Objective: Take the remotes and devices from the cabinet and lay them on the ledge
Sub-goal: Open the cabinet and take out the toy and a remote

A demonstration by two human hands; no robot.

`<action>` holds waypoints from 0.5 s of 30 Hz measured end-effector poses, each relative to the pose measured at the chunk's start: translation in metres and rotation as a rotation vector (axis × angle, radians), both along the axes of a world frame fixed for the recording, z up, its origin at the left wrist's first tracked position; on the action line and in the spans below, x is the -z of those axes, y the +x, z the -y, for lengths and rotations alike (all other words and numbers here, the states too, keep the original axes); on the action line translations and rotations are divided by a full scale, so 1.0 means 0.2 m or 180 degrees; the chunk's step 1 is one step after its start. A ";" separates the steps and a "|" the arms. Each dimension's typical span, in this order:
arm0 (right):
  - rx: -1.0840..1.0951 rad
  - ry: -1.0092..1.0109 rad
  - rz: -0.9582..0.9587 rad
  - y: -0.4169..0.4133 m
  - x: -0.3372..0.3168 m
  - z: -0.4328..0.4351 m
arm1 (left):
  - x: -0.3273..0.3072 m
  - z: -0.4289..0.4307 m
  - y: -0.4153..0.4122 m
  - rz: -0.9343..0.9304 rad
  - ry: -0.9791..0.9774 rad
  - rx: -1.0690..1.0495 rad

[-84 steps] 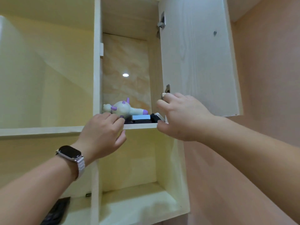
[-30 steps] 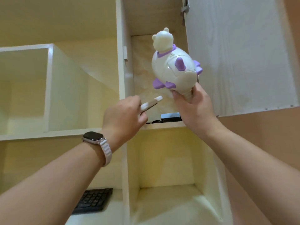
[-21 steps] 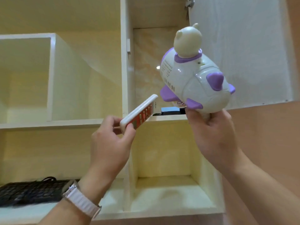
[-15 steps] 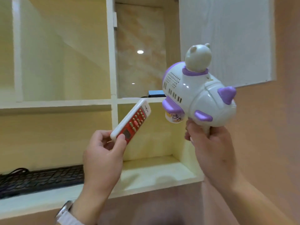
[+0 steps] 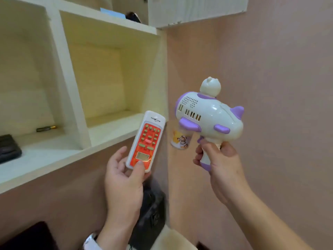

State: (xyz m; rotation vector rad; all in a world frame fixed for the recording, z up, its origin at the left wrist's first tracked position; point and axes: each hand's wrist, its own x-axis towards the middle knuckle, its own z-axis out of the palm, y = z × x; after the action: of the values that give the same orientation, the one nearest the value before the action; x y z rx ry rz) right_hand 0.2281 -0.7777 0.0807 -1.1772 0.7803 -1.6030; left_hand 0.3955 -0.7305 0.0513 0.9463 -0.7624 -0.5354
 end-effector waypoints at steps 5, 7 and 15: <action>0.0254 0.0452 -0.0022 -0.14 0.22 -0.15 | 0.21 -0.03 -0.10 0.0007 0.0366 0.0855; 0.0300 0.0650 0.0053 -0.20 0.28 -0.21 | 0.27 -0.04 -0.15 -0.0164 0.0491 0.1167; 0.0959 0.1092 0.0284 -0.51 0.41 -0.60 | 0.45 -0.15 -0.49 -0.0511 0.0998 0.2398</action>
State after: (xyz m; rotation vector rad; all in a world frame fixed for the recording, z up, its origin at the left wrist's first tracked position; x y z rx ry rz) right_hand 0.1257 -0.6568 -0.0009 -0.7634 1.1634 -1.6656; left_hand 0.2969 -0.6998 -0.0378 0.8677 -0.8964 -1.4049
